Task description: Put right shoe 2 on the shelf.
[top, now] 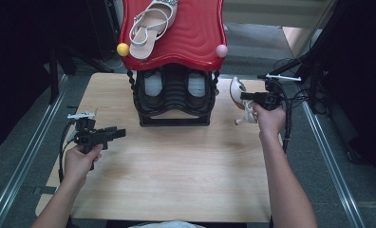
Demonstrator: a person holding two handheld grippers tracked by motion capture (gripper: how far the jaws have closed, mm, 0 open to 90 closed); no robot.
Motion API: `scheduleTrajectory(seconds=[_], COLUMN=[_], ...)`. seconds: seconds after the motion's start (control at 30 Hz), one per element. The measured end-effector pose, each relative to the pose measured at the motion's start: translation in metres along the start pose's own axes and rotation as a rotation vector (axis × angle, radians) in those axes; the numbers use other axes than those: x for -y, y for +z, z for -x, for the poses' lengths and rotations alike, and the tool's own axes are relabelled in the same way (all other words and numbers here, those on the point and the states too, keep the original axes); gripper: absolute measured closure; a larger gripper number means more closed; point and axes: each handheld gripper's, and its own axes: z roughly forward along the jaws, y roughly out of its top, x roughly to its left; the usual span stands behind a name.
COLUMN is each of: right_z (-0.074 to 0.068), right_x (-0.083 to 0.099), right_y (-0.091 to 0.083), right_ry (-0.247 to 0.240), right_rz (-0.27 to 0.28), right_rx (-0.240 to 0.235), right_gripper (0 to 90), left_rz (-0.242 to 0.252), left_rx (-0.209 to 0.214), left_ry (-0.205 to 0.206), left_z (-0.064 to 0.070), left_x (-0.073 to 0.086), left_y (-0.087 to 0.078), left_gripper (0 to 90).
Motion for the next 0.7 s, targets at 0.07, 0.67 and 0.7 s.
scheduleTrajectory(seconds=[0.07, 0.67, 0.7], right_z=[-0.002, -0.034, -0.036], right_x=[-0.004, -0.044, -0.046], right_y=[-0.003, -0.033, -0.034], right_ry=[0.002, -0.03, -0.031], right_rz=[-0.006, 0.021, 0.021], right_rx=[0.001, -0.011, -0.01], right_gripper=[88.2, 88.2, 88.2], left_rz=[-0.002, -0.001, -0.001], left_rx=[-0.001, -0.006, -0.006], left_ry=[0.003, 0.004, 0.004], left_z=[0.0, 0.0, 0.0], left_x=[0.0, 0.0, 0.0], left_y=[0.0, 0.001, 0.001], left_gripper=[41.5, 41.6, 41.6])
